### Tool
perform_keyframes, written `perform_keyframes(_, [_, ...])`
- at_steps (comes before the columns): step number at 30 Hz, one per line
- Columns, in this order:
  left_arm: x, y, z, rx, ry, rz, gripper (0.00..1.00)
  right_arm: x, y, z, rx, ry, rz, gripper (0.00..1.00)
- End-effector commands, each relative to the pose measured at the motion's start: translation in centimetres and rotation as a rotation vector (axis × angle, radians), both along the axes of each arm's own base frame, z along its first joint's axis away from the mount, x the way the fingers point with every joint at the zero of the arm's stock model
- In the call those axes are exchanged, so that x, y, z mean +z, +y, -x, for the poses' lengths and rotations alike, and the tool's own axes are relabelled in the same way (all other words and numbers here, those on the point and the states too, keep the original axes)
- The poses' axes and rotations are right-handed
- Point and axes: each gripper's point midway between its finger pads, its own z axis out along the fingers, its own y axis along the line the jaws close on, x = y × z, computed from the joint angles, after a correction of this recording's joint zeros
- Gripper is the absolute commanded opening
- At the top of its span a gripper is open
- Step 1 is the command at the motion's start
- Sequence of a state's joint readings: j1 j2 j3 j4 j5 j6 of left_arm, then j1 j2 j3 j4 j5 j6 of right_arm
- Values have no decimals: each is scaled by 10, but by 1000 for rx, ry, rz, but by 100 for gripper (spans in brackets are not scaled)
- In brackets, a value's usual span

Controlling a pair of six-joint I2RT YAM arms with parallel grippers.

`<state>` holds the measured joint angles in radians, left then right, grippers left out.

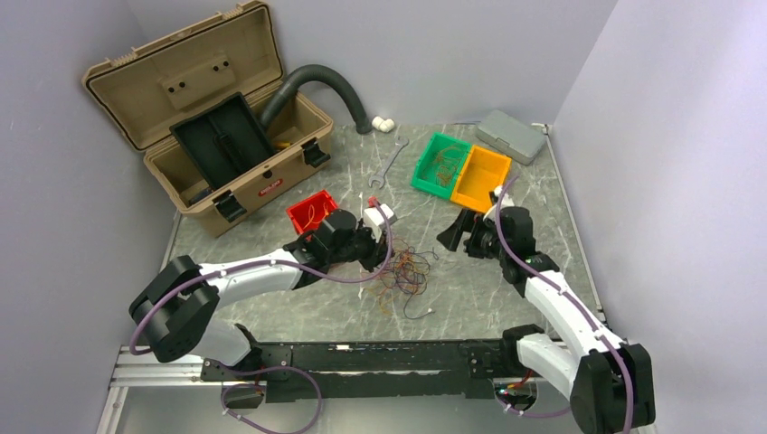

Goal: Untangle the cables

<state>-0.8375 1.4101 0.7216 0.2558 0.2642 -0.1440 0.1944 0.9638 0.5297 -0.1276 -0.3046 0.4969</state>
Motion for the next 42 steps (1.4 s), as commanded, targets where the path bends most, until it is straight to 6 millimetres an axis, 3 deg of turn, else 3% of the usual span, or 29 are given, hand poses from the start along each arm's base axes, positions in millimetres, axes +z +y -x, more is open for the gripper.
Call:
perform_keyframes(1, [11, -6, 2, -7, -21, 94, 0, -8, 16, 7, 93, -52, -45, 92])
perform_keyframes(11, [12, -3, -2, 17, -51, 85, 0, -37, 28, 21, 132, -13, -26, 81])
perform_keyframes(17, [14, -2, -2, 17, -54, 81, 0, -43, 25, 23, 112, -8, -6, 75])
perform_keyframes(31, [-2, 6, -19, 113, -28, -19, 0, -53, 39, 23, 170, 43, 22, 64])
perform_keyframes(36, [-4, 7, -20, 112, -22, -40, 0, -62, 31, 12, 87, 59, 65, 64])
perform_keyframes(42, [-10, 6, -25, 124, -18, -65, 0, -55, 34, -6, 65, 37, 169, 63])
